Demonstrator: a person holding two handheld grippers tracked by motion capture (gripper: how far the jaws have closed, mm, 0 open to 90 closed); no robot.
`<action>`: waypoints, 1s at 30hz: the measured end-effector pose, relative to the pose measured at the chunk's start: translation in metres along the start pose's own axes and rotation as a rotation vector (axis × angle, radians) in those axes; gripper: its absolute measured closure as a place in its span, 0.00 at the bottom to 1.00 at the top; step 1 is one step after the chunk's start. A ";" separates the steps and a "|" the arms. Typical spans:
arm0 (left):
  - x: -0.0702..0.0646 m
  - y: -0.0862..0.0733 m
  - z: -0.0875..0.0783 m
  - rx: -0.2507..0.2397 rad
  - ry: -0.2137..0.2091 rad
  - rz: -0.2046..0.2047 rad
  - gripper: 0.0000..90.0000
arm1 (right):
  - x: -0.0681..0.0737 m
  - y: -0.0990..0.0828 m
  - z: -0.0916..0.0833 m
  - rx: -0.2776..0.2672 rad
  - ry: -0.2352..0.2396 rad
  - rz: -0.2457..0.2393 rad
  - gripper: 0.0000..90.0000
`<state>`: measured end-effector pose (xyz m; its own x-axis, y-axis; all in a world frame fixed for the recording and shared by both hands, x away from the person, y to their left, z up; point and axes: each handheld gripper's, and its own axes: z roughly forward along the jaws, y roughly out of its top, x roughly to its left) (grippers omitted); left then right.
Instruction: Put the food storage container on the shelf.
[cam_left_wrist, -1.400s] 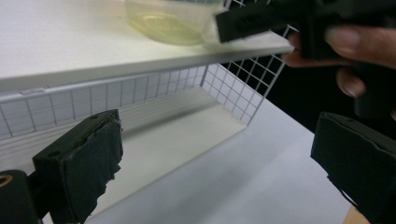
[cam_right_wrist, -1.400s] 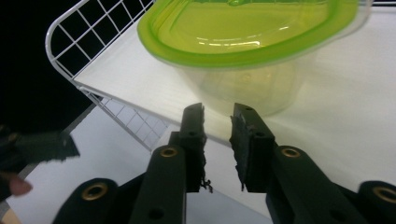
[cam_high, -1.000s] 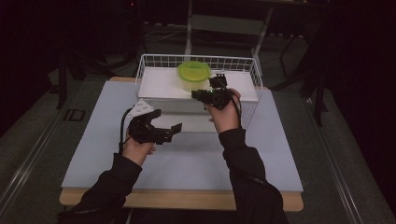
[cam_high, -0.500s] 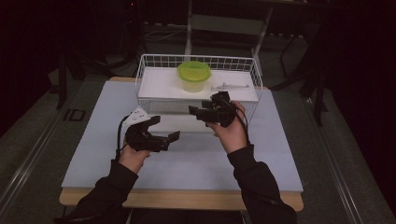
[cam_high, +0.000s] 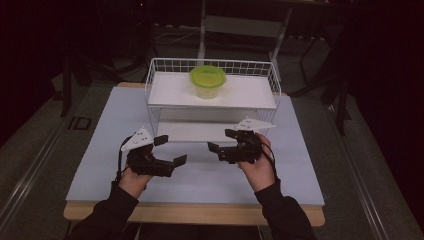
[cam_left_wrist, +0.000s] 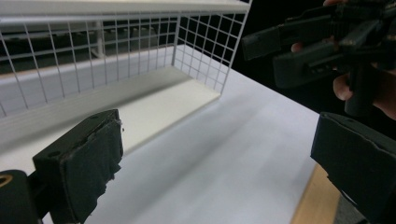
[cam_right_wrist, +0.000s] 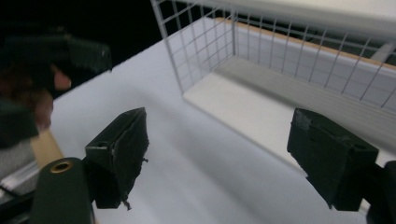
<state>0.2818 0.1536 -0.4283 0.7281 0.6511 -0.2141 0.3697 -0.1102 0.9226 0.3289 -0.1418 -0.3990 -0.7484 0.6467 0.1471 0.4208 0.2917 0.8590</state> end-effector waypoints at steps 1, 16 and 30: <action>0.000 -0.002 -0.001 0.006 0.000 0.005 0.04 | 0.000 -0.005 -0.001 0.007 -0.008 -0.015 0.21; 0.000 -0.033 -0.009 0.058 -0.008 0.022 0.04 | -0.021 -0.075 -0.022 0.057 -0.003 0.038 0.20; 0.010 -0.061 -0.009 0.087 0.018 0.021 0.04 | -0.032 -0.108 -0.047 0.080 -0.070 0.000 0.20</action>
<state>0.2615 0.1741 -0.4834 0.7264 0.6610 -0.1883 0.4036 -0.1885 0.8953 0.2833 -0.2277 -0.4735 -0.7120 0.6935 0.1100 0.4625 0.3453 0.8166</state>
